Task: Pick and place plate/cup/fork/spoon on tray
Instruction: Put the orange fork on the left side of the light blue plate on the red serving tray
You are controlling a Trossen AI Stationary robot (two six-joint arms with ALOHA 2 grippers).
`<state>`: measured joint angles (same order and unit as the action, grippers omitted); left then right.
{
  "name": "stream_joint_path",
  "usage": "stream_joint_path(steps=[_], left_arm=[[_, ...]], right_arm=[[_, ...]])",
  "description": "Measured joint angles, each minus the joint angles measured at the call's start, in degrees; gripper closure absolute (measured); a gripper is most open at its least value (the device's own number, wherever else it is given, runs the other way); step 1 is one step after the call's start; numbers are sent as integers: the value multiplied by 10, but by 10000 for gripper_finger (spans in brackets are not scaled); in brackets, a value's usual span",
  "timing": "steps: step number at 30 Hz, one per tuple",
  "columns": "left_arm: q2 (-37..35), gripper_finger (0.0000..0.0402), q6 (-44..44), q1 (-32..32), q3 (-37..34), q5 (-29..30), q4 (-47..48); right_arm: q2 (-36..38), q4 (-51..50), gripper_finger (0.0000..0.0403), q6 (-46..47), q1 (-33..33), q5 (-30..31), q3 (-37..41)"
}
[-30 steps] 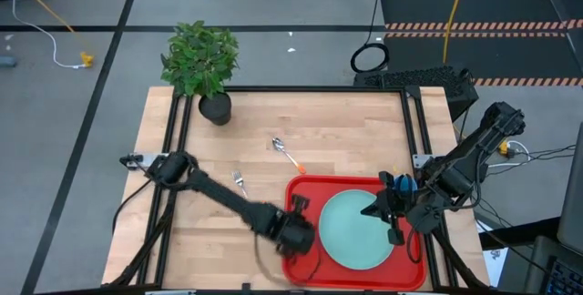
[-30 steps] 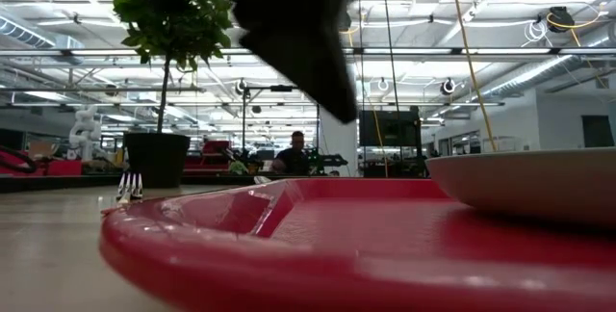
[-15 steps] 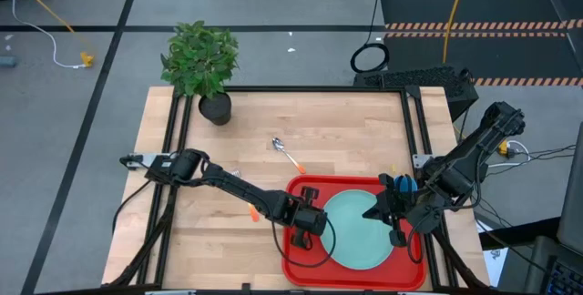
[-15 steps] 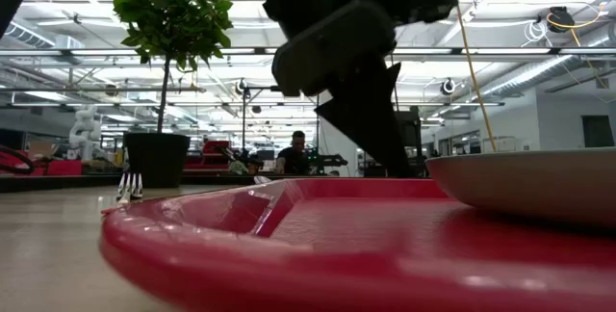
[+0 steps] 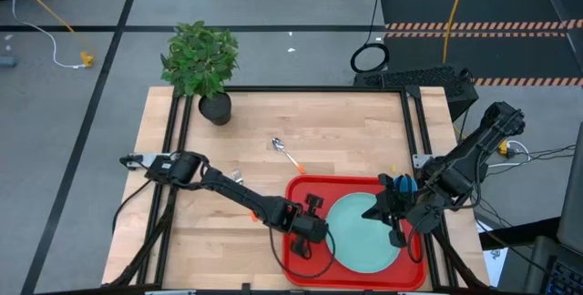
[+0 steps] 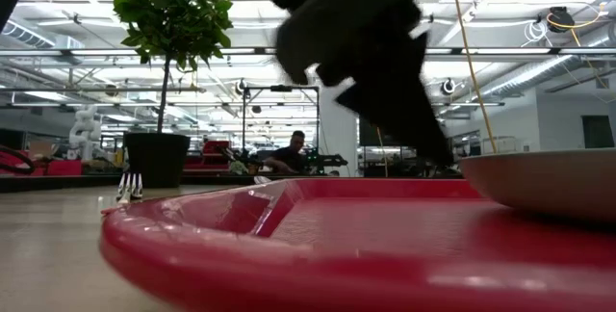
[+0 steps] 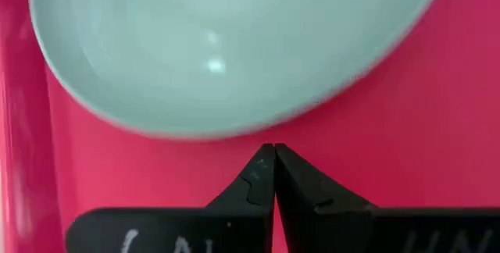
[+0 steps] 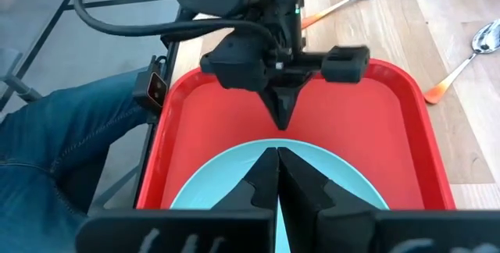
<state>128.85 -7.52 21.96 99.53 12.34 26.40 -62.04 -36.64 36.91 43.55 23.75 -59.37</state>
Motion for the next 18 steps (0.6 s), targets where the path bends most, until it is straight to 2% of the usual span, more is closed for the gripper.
stream_joint_path(steps=[5,9,11,14,16,18], left_arm=[[-40,394,32,3,19,74,93],[-74,397,116,1,19,103,190],[-89,394,218,1,19,140,258],[-104,391,435,2,19,204,417],[-103,390,558,6,18,207,528],[-99,390,655,14,9,204,601]], right_arm=[[0,0,403,-1,0,0,0],[0,0,403,-1,0,0,0],[0,0,403,-1,0,0,0],[0,0,403,-1,0,0,0],[0,-1,403,-8,0,0,0],[0,0,403,-22,0,0,0]])
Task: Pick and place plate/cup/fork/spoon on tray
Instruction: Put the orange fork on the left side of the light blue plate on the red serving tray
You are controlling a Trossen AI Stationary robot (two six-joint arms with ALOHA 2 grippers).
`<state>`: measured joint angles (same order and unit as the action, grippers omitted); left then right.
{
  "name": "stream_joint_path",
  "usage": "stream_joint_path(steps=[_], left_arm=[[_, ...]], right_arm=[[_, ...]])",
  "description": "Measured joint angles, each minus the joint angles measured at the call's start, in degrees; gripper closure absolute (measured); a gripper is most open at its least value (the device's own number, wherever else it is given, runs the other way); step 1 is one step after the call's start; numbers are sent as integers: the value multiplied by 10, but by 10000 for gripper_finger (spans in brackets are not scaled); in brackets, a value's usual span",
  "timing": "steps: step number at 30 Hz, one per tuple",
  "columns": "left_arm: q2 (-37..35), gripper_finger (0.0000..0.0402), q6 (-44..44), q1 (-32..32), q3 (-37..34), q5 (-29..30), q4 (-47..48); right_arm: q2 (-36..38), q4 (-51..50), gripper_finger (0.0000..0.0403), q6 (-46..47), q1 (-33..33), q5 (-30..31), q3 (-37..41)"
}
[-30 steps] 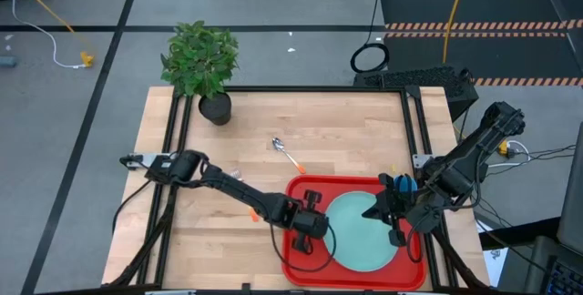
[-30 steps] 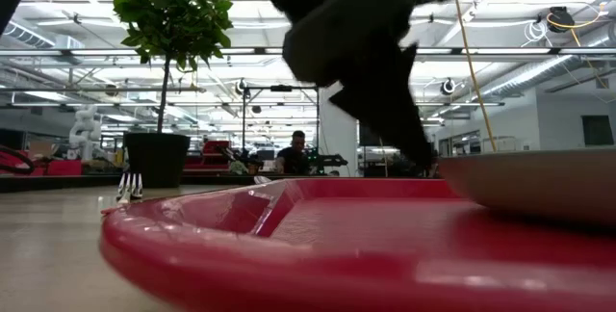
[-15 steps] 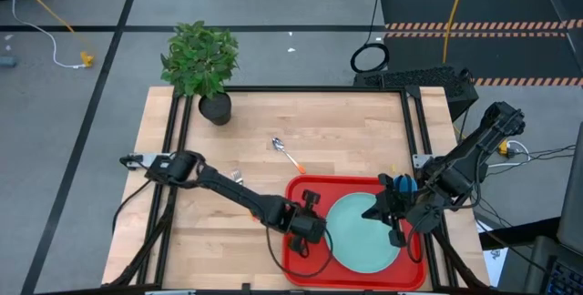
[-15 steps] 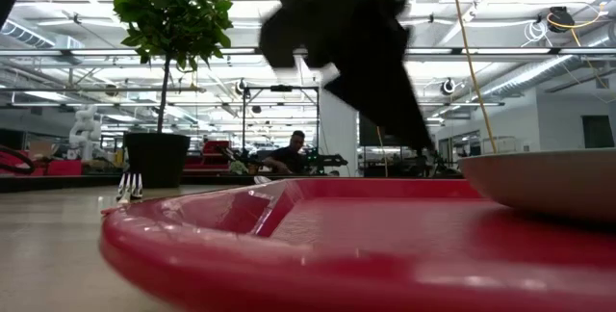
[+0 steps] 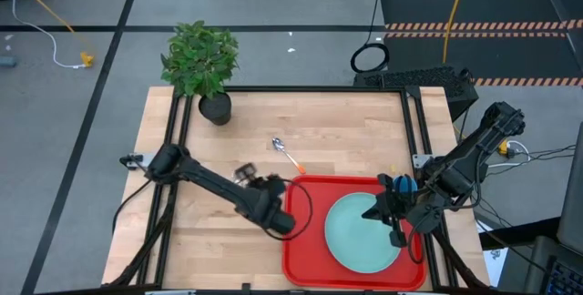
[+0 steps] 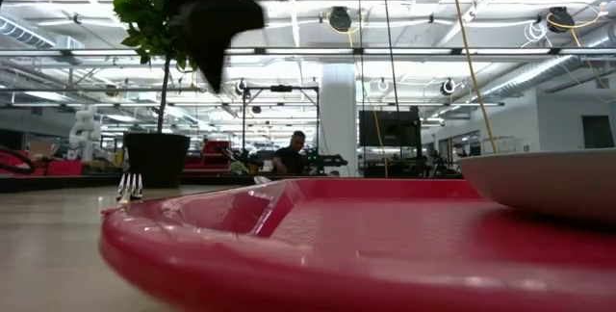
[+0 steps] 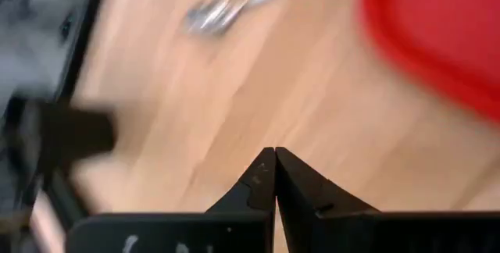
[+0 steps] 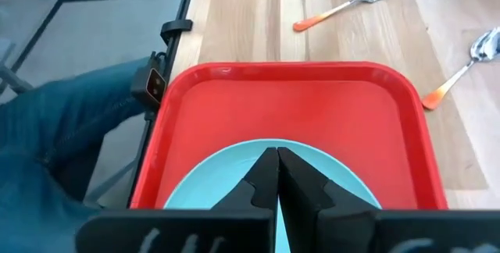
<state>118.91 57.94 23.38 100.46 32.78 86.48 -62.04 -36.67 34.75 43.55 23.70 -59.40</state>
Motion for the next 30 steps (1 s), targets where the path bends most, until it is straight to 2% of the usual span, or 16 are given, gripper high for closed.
stream_joint_path(steps=[3,8,13,16,20,23,30], left_arm=[[0,390,88,11,-30,-14,38],[-1,373,126,10,-97,-93,-5],[-1,308,201,9,-171,-163,-66],[0,259,295,5,-197,-196,-76],[-1,209,353,5,-194,-195,-76],[-1,190,386,6,-178,-175,-74],[-1,200,529,11,-183,-102,-116]], right_arm=[[0,0,403,-25,-2,0,0],[0,7,403,-51,-15,1,0],[0,29,403,17,-28,3,1],[0,52,403,18,-27,2,12],[0,61,403,11,-27,-14,20],[0,65,403,10,-25,-32,24],[0,102,403,37,-10,-45,34]])
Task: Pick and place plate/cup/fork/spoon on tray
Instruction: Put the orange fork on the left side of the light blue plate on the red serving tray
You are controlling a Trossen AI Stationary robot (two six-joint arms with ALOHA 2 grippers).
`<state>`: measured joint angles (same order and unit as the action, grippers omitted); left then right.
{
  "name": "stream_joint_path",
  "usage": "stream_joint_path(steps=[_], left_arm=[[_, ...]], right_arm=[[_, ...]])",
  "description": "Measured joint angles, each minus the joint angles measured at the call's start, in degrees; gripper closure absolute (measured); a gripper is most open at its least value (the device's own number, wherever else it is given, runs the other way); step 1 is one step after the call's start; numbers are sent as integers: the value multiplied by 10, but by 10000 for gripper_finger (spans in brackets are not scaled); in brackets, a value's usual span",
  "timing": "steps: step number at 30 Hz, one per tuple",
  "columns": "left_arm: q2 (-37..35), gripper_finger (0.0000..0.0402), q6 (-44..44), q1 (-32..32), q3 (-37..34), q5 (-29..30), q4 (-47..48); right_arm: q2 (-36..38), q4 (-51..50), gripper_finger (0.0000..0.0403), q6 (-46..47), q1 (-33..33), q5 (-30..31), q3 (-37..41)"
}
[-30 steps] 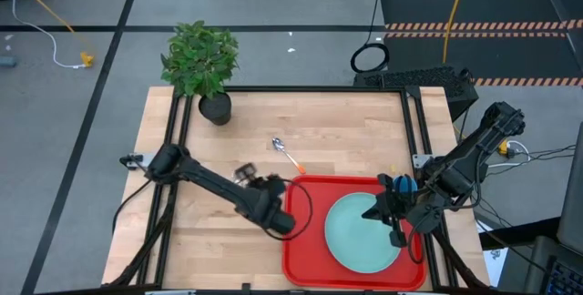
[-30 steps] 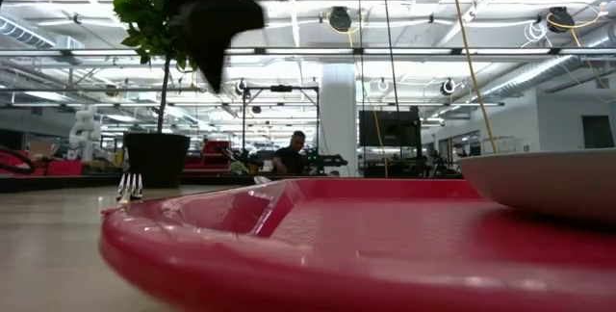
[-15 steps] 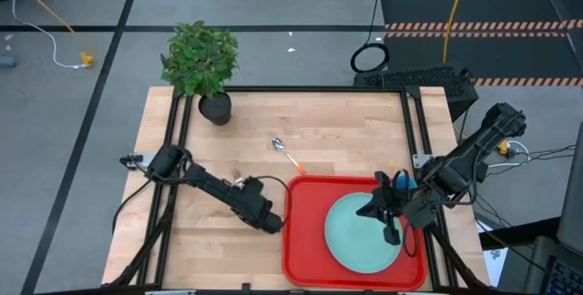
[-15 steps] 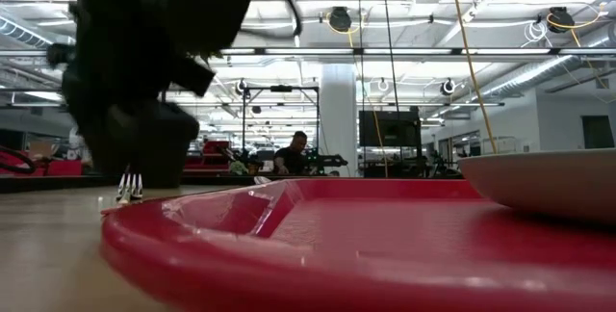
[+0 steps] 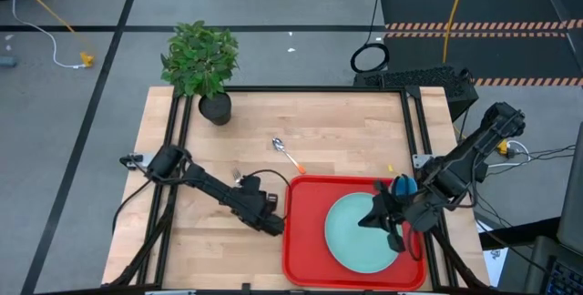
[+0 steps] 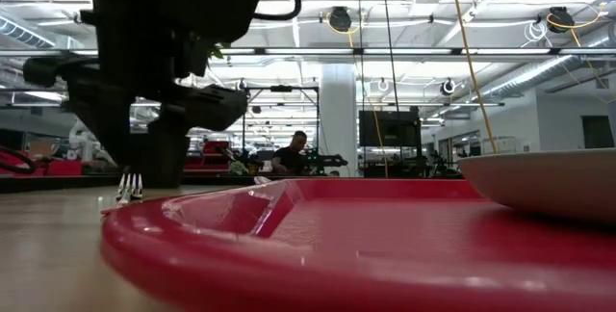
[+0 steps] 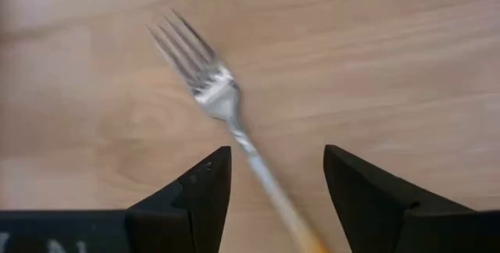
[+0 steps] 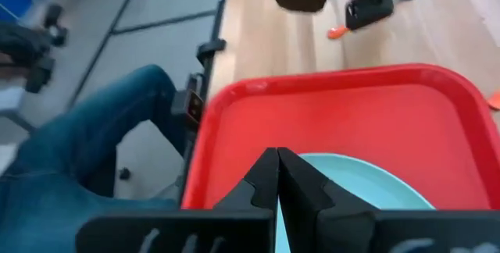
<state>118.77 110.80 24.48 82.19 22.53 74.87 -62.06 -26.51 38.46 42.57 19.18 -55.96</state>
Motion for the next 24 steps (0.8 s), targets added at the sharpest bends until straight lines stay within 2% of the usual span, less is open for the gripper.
stream_joint_path(steps=[4,13,20,24], left_arm=[[0,219,92,18,-16,45,-5],[0,264,214,69,-77,38,-46],[0,285,213,68,-94,64,-56],[0,289,188,69,-90,32,-26]], right_arm=[[0,32,403,-10,9,1,0],[-4,45,403,-18,22,3,0],[-5,69,403,-13,22,2,19],[-4,70,403,-7,22,2,19]])
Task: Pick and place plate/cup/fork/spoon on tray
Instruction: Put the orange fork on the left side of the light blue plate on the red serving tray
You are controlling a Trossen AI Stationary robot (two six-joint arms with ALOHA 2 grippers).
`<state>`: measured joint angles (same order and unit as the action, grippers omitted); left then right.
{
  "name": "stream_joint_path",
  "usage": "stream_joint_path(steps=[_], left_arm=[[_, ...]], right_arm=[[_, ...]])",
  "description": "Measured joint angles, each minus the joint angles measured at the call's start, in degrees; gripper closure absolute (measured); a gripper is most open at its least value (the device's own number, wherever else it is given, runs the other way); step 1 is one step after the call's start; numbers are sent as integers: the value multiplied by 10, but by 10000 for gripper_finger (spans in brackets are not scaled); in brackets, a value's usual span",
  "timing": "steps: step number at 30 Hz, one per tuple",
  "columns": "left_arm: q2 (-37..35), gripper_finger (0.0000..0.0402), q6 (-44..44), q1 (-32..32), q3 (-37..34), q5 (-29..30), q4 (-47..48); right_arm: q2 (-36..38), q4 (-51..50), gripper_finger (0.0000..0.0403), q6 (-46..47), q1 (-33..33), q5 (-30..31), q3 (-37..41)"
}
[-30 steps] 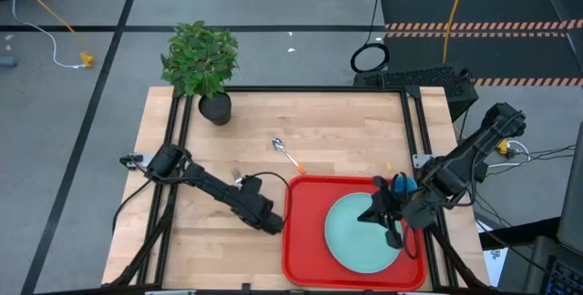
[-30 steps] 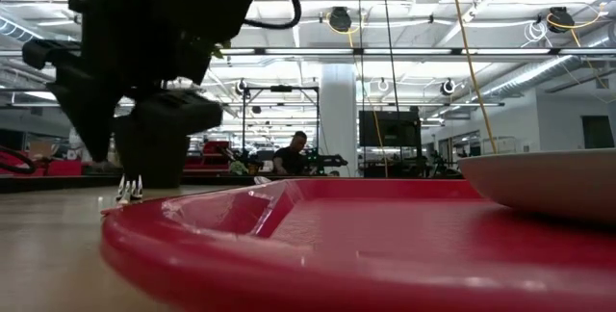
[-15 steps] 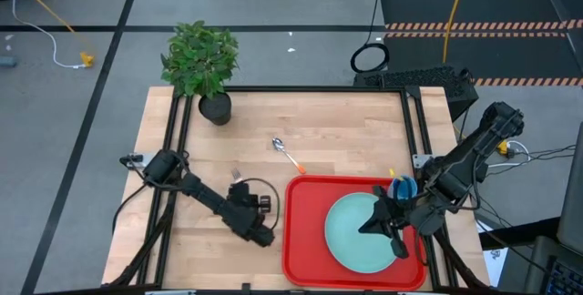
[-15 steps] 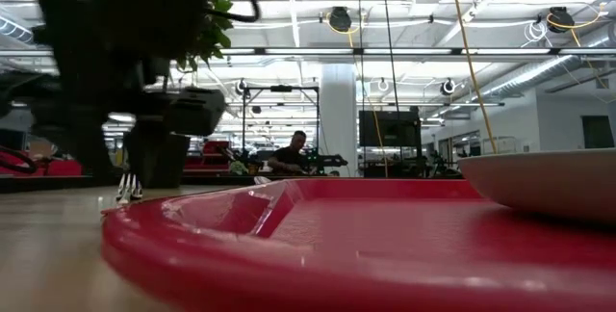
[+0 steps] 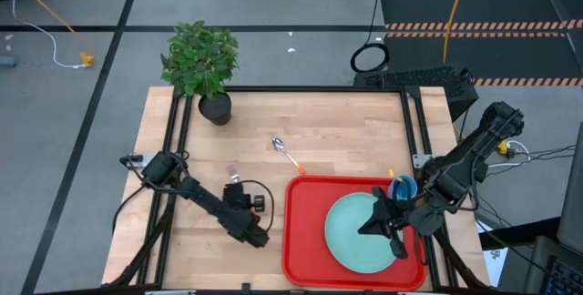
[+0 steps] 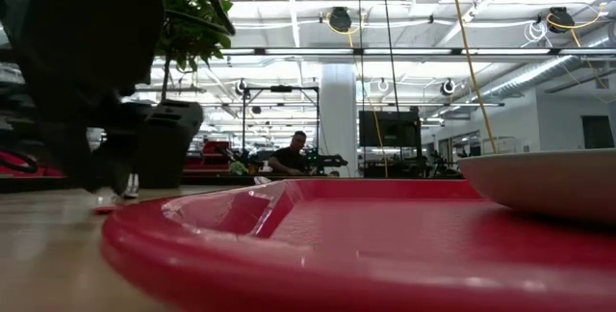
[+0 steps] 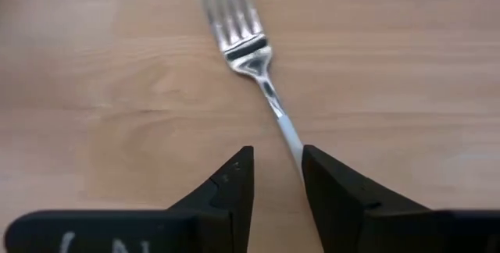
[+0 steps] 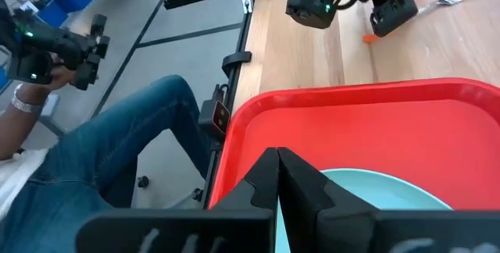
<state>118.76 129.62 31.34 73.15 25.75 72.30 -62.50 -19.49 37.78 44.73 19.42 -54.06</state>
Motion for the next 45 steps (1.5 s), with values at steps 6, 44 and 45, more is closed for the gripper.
stream_joint_path(steps=[6,44,45], left_arm=[[0,291,26,5,22,-17,43],[0,291,40,-17,-14,3,9],[0,293,40,-17,-16,3,7]], right_arm=[[0,0,403,-9,-3,0,0],[0,17,403,21,11,-2,30],[0,17,403,21,11,-2,30]])
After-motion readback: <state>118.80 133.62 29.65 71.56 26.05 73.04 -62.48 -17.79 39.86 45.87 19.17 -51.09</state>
